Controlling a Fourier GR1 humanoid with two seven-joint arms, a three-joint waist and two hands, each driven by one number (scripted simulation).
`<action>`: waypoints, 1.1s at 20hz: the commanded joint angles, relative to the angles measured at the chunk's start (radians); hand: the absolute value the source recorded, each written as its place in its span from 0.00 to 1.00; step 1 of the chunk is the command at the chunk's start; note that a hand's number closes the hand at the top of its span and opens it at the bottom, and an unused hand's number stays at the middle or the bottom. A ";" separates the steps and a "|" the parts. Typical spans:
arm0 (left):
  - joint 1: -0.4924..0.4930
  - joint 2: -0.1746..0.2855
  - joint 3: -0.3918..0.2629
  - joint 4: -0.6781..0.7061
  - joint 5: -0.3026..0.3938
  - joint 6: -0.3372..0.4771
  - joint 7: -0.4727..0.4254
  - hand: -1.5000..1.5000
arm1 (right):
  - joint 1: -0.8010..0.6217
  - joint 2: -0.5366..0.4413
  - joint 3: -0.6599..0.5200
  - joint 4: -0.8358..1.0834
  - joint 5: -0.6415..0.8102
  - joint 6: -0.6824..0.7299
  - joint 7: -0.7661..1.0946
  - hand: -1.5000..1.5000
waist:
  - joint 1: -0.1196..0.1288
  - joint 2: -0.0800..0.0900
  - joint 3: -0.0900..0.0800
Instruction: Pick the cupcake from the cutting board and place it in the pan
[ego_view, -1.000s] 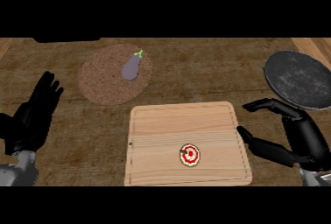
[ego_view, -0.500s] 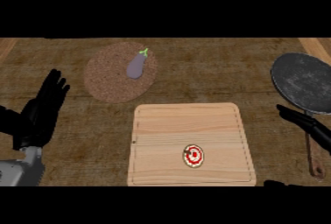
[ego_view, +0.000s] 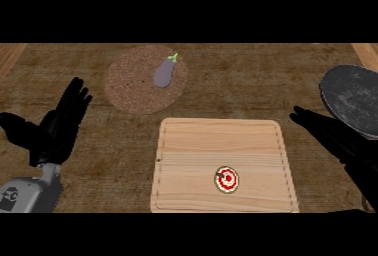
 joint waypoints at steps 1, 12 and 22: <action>-0.047 -0.019 -0.016 -0.016 -0.011 0.022 0.058 0.50 | -0.152 0.044 0.146 0.066 0.041 0.126 0.153 0.00 | 0.020 0.003 0.000; 0.006 -0.044 0.002 -0.011 -0.055 0.001 0.012 0.50 | -0.297 0.256 0.332 0.052 -0.035 0.437 0.524 0.00 | -0.013 -0.004 0.002; 0.003 -0.044 0.038 0.016 -0.049 -0.030 0.001 0.50 | -0.410 0.324 0.453 0.112 0.052 0.516 0.682 0.00 | -0.016 -0.006 0.001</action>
